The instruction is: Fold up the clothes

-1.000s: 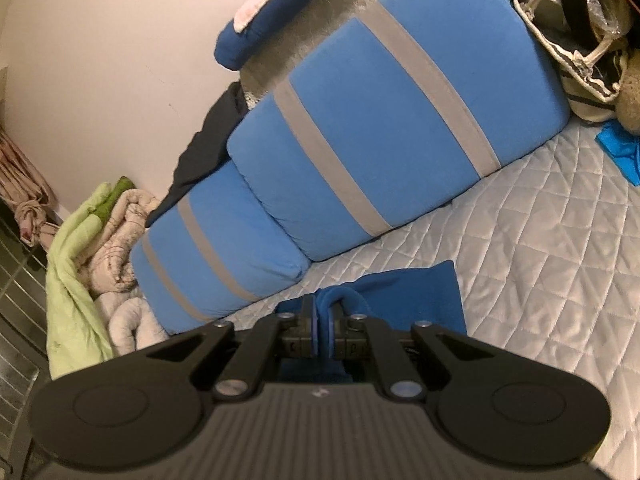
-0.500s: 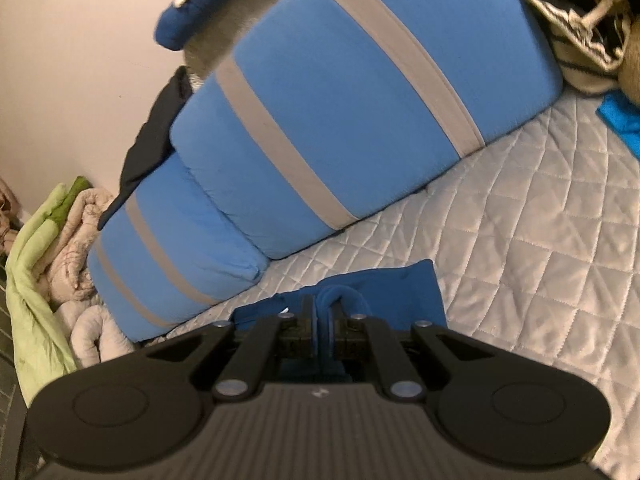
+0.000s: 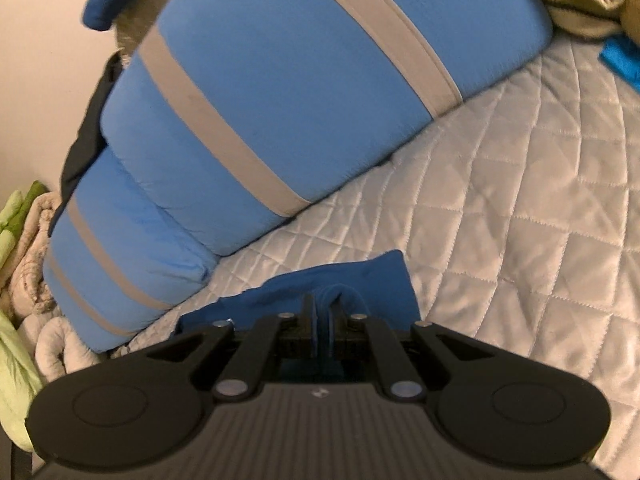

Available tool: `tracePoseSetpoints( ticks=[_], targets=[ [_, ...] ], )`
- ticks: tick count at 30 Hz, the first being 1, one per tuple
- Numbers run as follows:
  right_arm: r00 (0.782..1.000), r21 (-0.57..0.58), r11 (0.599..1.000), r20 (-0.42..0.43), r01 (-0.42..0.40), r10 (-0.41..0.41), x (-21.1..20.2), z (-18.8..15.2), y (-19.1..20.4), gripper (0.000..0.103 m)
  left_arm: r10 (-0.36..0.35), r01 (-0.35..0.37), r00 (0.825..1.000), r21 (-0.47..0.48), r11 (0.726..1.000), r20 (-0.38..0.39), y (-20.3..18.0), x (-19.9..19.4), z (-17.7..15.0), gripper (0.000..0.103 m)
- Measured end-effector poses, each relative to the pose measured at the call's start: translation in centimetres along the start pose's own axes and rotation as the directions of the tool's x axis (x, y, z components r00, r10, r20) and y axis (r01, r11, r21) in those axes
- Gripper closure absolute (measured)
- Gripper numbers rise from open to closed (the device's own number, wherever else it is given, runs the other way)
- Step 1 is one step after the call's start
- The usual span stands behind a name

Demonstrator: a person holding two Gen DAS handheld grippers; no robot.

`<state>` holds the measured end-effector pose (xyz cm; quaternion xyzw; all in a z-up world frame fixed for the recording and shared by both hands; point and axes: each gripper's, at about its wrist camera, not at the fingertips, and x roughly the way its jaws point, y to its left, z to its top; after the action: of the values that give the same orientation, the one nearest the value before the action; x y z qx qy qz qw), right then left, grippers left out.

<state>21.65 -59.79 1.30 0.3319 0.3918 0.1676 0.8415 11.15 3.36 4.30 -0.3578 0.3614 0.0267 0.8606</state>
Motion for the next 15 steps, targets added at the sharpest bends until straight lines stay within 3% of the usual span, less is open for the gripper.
tracePoseSetpoints(
  ticks=[7, 10, 11, 12, 15],
  targets=[
    [1.000, 0.028, 1.000, 0.002, 0.006, -0.006, 1.8, -1.0, -1.8, 0.097, 0.037, -0.032, 0.998, 0.121, 0.992, -0.041, 0.6, 2.3, -0.4, 0.097],
    [1.000, 0.053, 0.999, 0.011, -0.006, 0.006, 2.0, -1.4, -2.5, 0.093, 0.029, -0.026, 0.999, 0.115, 0.993, -0.023, 0.9, 2.3, -0.9, 0.096],
    [1.000, 0.063, 0.998, 0.015, -0.011, 0.010, 2.0, -1.5, -2.7, 0.087, 0.026, -0.024, 0.999, 0.112, 0.993, -0.018, 1.0, 2.3, -1.0, 0.096],
    [1.000, 0.071, 0.997, 0.017, -0.020, 0.018, 1.9, -1.6, -2.9, 0.067, 0.020, -0.018, 1.000, 0.105, 0.994, -0.018, 1.0, 2.2, -1.0, 0.096],
    [0.999, 0.084, 0.995, 0.015, -0.046, 0.044, 1.5, -2.0, -3.1, 0.043, 0.022, -0.020, 0.999, 0.058, 0.998, -0.037, 1.2, 1.8, -0.8, 0.090]
  ],
)
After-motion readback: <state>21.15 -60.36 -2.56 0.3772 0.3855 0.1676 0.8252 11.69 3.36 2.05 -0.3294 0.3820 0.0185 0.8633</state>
